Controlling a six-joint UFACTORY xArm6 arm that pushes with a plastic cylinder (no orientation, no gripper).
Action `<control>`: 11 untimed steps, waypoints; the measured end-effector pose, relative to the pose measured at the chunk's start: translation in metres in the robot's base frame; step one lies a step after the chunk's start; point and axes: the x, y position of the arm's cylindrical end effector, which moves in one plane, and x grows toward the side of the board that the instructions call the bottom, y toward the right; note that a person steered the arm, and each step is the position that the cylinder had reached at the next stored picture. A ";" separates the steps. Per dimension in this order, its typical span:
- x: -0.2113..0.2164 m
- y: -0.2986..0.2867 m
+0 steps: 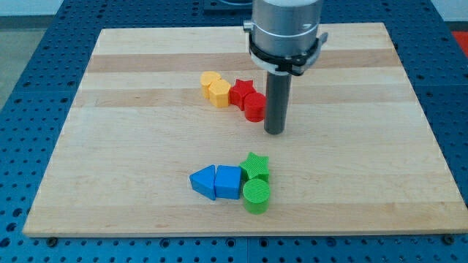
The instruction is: Push the green circle into the blue blocks
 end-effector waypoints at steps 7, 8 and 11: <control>0.096 0.044; 0.112 0.041; 0.133 -0.013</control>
